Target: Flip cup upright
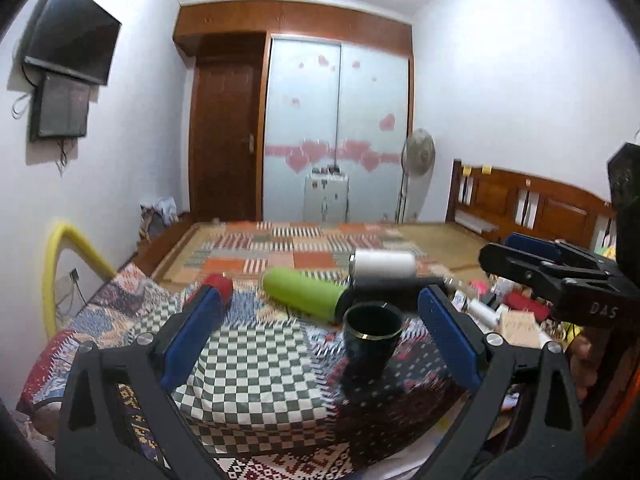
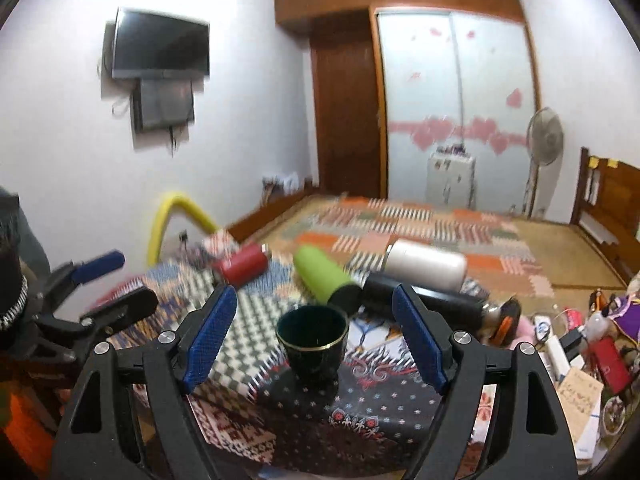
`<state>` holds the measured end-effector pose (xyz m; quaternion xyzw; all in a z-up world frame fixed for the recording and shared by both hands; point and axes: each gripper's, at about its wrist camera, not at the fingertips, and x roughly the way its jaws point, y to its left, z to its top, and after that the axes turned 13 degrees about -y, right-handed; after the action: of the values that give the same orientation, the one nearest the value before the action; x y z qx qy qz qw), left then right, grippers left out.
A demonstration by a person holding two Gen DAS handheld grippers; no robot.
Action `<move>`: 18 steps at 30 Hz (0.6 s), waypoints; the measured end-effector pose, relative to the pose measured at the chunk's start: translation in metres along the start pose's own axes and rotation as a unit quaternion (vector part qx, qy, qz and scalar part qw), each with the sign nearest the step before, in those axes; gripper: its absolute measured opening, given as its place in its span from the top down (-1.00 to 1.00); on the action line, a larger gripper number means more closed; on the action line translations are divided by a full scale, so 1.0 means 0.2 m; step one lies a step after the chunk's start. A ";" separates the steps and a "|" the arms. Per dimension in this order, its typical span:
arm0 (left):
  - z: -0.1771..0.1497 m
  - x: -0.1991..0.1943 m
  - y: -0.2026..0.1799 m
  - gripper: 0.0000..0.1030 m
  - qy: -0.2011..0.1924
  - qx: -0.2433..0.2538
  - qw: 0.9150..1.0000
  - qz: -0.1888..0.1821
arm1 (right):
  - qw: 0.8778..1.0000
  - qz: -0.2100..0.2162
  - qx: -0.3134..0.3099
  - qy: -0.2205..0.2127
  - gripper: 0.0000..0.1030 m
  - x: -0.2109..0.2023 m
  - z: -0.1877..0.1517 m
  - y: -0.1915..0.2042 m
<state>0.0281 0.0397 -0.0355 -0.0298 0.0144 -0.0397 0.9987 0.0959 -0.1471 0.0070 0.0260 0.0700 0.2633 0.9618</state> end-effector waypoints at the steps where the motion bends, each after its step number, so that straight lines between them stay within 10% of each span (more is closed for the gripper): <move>1: 0.02 -0.03 -0.02 -0.95 -0.008 0.001 1.000 0.002 | 1.000 -0.005 0.003 -0.014 -0.53 -0.05 0.02 0.01; 18: 0.12 -0.36 -0.20 -1.00 -0.070 0.013 0.997 0.026 | 0.992 -0.059 0.011 -0.108 -1.00 -0.39 0.02 0.11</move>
<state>-0.0459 0.0072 -0.0063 -0.0187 -0.0551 -0.0121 0.9982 0.0199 -0.1681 0.0225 0.0605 -0.0300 0.2005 0.9774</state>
